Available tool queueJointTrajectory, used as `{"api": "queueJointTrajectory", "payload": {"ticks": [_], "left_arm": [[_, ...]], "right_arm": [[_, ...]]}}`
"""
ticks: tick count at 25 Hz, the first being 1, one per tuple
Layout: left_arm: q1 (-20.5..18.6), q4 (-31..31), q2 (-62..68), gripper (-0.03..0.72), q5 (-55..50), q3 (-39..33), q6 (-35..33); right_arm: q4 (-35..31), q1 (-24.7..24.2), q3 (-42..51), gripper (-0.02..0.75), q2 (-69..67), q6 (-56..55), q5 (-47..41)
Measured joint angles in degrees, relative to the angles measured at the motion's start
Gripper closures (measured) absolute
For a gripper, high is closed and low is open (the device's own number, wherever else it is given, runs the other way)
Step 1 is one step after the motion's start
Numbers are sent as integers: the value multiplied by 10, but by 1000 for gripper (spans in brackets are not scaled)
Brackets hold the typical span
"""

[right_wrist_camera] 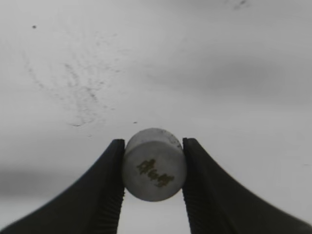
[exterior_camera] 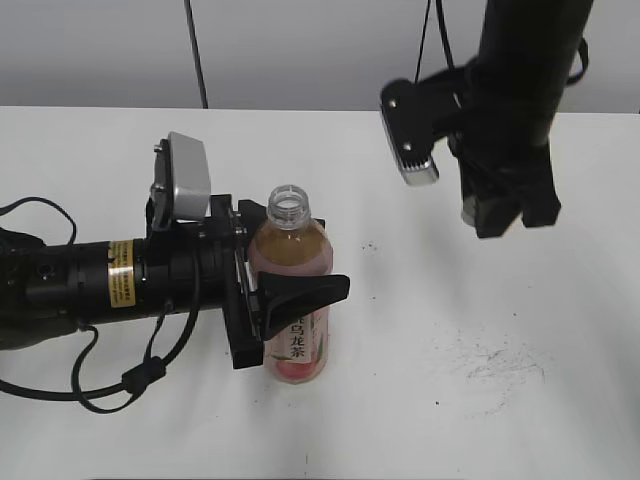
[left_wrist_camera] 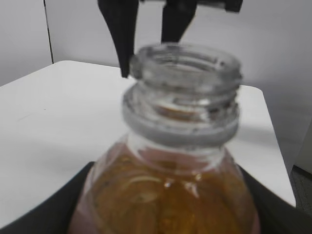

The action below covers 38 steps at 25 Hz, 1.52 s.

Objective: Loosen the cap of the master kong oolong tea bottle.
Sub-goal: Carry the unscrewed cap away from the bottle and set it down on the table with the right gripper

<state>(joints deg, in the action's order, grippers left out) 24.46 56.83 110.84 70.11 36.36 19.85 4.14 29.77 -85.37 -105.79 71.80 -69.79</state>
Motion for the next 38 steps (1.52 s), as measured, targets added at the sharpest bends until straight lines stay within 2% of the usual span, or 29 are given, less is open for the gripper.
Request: {"api": "queueJointTrajectory", "payload": {"ticks": [4,11,18,20,24,26,28,32,38], "left_arm": [[0,0,0,243,1,0,-1],[0,0,0,243,1,0,-1],[0,0,0,243,1,0,-1],[0,0,0,243,1,0,-1],[0,0,0,243,1,0,-1],[0,0,0,243,1,0,-1],[0,0,0,243,1,0,-1],[0,0,0,243,1,0,-1],[0,2,-3,217,-4,0,-2]], "right_arm": [[-1,-27,57,465,-27,-15,10],[-41,-31,67,467,-101,-70,53],[-41,-31,67,455,-175,-260,64],[-41,-31,67,401,-182,-317,64],[-48,-31,66,166,-184,-425,62],[-47,-31,60,112,-184,-454,53],[-47,-31,48,132,-184,-481,43],[-47,-31,21,231,-184,-522,31],[-47,-31,1,253,-184,-541,20]]}}
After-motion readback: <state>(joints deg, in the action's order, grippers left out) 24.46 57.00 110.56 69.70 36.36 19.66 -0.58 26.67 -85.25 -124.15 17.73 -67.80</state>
